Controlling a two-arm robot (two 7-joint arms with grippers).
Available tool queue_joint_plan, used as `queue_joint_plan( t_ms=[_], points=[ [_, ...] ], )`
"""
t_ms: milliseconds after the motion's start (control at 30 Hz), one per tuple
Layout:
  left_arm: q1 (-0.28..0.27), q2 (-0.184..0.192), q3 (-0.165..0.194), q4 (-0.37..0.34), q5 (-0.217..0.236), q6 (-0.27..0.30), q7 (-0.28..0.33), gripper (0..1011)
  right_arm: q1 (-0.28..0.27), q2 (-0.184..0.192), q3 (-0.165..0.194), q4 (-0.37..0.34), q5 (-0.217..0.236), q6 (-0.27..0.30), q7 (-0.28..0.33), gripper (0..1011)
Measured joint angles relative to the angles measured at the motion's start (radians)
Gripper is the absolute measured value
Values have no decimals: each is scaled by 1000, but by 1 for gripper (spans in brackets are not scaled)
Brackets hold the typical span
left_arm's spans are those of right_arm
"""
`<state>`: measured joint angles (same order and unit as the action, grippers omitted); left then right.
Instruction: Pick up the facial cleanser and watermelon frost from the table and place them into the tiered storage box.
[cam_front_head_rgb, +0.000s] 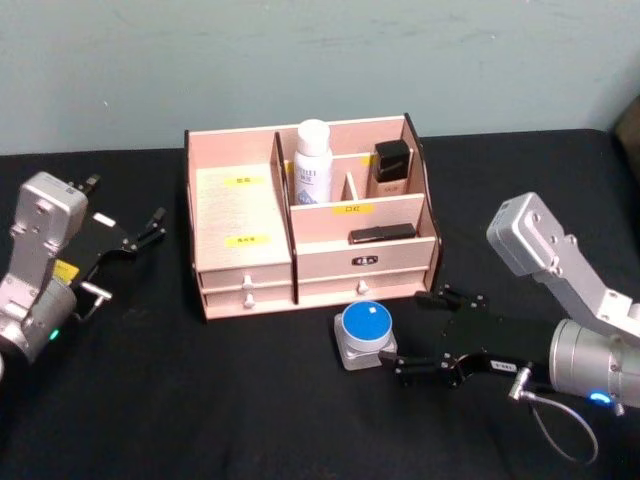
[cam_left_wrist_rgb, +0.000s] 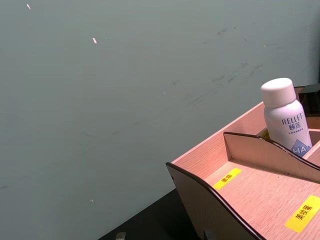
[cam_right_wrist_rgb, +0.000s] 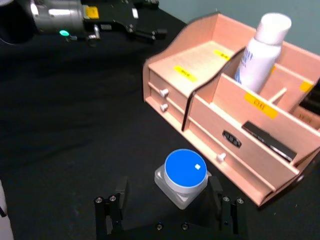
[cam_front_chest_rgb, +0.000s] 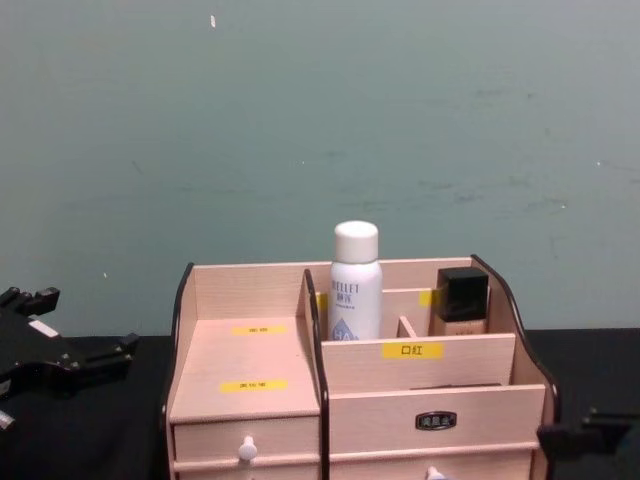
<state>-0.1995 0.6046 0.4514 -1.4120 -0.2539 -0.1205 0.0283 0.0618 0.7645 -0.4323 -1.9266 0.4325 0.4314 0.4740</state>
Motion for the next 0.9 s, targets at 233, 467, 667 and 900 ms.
queue_joint_plan(
  t_ms=[233, 467, 667, 900],
  points=[
    [0, 0, 0, 0, 0, 0, 0, 1010, 26, -28, -25, 58, -9, 10, -6, 1000],
    [0, 0, 0, 0, 0, 0, 0, 1010, 66, -57, -61, 111, -35, 11, 2, 1000],
    [0, 0, 0, 0, 0, 0, 0, 1010, 97, -84, -89, 153, -61, 0, 13, 1000],
    [0, 0, 0, 0, 0, 0, 0, 1009, 127, -116, -108, 201, -86, -7, 19, 1000]
  ],
)
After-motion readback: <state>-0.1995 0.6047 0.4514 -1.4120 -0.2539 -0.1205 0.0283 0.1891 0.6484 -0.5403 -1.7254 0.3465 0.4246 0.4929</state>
